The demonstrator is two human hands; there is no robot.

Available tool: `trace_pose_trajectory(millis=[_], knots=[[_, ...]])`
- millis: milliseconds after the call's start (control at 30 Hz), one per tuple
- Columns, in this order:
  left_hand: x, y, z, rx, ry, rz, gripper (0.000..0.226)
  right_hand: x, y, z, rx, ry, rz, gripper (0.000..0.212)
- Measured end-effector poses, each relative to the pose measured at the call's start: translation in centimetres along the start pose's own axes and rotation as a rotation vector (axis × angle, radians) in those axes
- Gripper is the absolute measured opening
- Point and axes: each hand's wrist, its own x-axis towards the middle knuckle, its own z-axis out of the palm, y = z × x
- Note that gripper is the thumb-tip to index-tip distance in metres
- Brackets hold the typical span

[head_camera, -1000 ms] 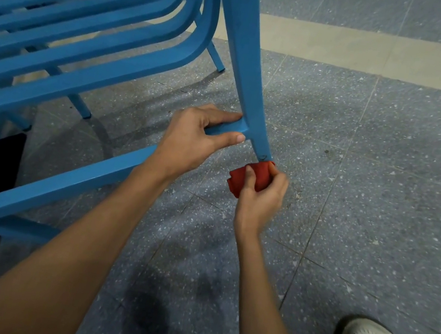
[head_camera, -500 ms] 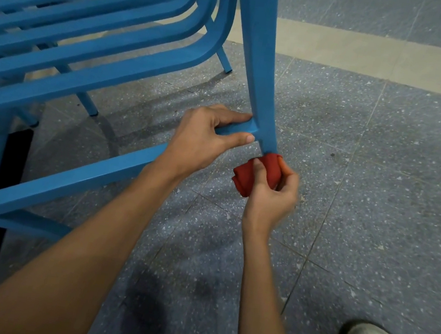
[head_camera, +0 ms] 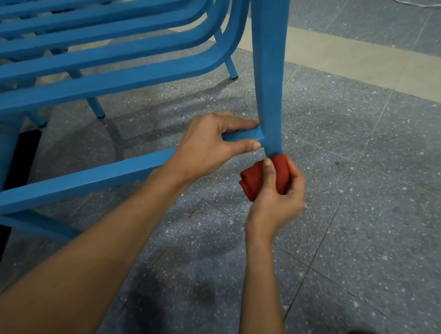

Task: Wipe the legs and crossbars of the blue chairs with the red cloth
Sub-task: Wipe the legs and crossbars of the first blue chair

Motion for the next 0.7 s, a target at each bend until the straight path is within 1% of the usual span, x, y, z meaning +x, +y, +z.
trace_pose_trajectory(millis=[133, 200, 267, 333, 433, 500, 567, 700], knots=[[0.1, -0.1, 0.0, -0.019, -0.005, -0.001, 0.046, 1.0, -0.3, 0.3, 0.053, 0.099, 0.187, 0.033], [0.1, -0.2, 0.0, -0.022, -0.010, -0.009, 0.045, 1.8, -1.3, 0.7, 0.093, 0.136, 0.244, 0.043], [0.1, -0.2, 0.0, -0.035, -0.014, -0.017, 0.044, 2.3, -2.4, 0.8, 0.156, 0.128, 0.297, 0.048], [0.2, -0.3, 0.0, -0.041, -0.017, -0.021, 0.045, 1.9, -2.9, 0.7, 0.220, 0.091, 0.292, 0.043], [0.3, -0.3, 0.0, -0.036, -0.025, -0.019, 0.045, 0.5, -2.3, 0.0, 0.125, 0.019, 0.240, 0.035], [0.3, -0.4, 0.0, -0.032, -0.027, -0.021, 0.046, 0.3, -1.6, -0.3, 0.074, 0.021, 0.260, 0.033], [0.3, -0.4, 0.0, -0.038, -0.026, -0.020, 0.046, 0.7, -1.5, -0.4, 0.076, 0.043, 0.273, 0.032], [0.2, -0.3, -0.1, -0.049, -0.021, -0.020, 0.045, 1.1, -3.4, 0.1, 0.143, 0.039, 0.205, 0.038]])
